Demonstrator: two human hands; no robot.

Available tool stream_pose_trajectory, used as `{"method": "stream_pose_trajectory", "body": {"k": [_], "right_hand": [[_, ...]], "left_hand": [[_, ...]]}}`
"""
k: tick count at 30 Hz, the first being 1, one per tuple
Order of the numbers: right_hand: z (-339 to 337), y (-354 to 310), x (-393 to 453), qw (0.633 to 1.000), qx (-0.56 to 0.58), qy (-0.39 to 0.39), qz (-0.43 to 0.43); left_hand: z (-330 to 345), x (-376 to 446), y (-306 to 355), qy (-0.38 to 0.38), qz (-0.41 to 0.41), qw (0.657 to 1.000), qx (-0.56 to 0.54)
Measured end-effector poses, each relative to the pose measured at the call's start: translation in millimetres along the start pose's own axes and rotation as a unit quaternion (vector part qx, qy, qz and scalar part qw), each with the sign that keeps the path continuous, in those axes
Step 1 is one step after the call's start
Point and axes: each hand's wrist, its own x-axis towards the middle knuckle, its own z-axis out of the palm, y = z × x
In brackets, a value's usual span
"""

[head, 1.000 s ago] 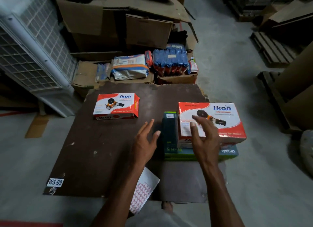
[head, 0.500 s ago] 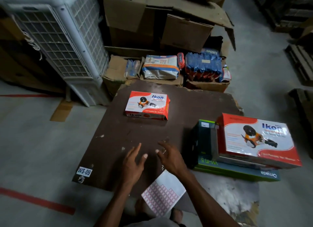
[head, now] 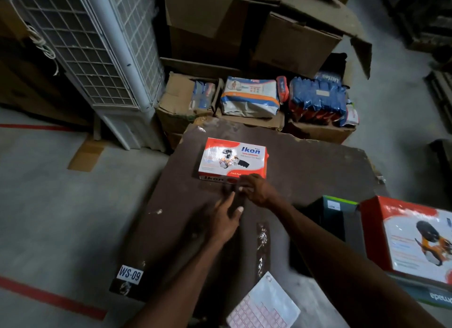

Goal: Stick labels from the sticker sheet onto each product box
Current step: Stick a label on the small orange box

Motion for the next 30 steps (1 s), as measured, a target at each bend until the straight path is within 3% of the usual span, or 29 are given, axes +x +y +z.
{"method": "stream_pose_trajectory", "body": {"k": [10,16,21,25,30], "right_hand": [[-28.5,23.1,136.1,0.982,-0.186,0.009,0.038],[-31.1,29.4,145.6,0.982,-0.186,-0.015,0.028],[-22.8,32.1,123.2,0.989,-0.146,0.032,0.015],[3.9,38.5,92.6,0.997,-0.068,0.032,0.018],[40.5,50.8,44.1,0.995,0.030,0.088,0.037]], "left_hand": [[28.3,71.1,1.2,-0.092,-0.032,0.995,0.029],[27.0,83.8,-8.3,-0.099,-0.037,0.994,0.003],[29.2,79.6,-15.8,-0.063,-0.017,0.998,-0.025],[25.2,64.4,-15.4,-0.042,-0.031,0.994,-0.091],[26.1,42.2,-42.6,0.003,-0.025,0.992,-0.127]]}}
